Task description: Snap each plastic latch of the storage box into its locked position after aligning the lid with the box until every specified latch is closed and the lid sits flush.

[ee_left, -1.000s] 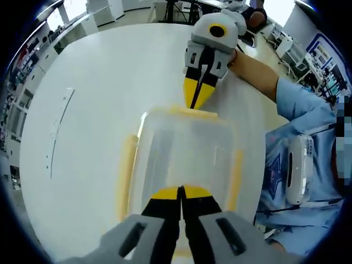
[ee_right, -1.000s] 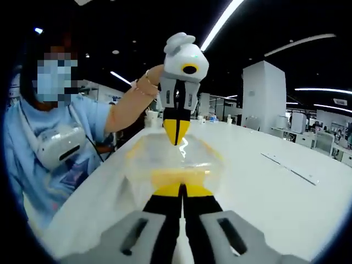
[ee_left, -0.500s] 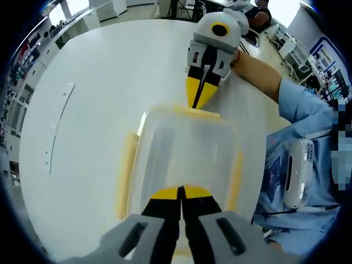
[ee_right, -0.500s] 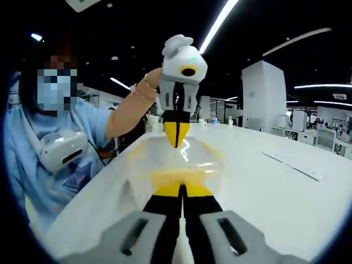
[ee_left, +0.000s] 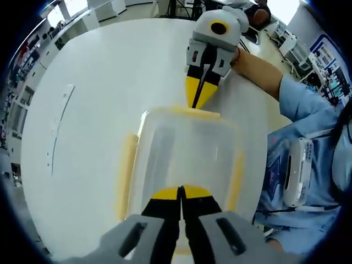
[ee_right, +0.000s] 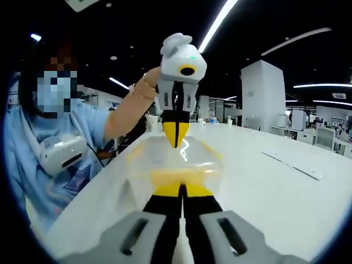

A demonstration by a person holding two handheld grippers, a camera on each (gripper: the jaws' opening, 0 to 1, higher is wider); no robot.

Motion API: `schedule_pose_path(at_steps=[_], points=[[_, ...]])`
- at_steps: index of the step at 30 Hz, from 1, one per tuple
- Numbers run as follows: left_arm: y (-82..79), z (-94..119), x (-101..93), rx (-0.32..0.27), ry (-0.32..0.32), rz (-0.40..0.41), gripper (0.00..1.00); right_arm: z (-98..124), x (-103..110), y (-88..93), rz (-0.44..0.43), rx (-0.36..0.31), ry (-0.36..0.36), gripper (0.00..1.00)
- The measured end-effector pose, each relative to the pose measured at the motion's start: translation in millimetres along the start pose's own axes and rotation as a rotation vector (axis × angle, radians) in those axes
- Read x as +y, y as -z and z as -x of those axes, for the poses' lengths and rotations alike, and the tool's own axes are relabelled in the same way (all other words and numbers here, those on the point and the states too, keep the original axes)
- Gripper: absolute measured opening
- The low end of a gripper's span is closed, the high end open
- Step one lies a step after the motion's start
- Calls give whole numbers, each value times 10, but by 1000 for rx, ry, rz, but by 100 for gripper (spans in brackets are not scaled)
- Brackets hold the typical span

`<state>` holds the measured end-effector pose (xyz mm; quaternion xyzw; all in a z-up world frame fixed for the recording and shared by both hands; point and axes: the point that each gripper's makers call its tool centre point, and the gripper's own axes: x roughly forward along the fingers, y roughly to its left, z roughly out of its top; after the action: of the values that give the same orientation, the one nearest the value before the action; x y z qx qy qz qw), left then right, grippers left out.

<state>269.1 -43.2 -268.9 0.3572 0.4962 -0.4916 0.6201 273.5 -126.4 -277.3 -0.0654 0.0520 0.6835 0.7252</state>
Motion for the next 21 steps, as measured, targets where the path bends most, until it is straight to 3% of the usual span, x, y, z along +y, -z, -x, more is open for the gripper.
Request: schedule_pose_path(at_steps=[2, 3, 13, 21], points=[[-3, -2, 5, 11, -11, 15, 0, -1, 2, -1, 7, 4, 3, 0], [4, -3, 5, 25, -13, 66, 0, -1, 2, -1, 9, 5, 4, 0], [-6, -4, 8, 15, -9, 43, 0, 4, -2, 2, 42, -18, -7, 0], [-13, -10, 15, 27, -7, 26, 0, 16, -28, 5, -26, -50, -28, 0]])
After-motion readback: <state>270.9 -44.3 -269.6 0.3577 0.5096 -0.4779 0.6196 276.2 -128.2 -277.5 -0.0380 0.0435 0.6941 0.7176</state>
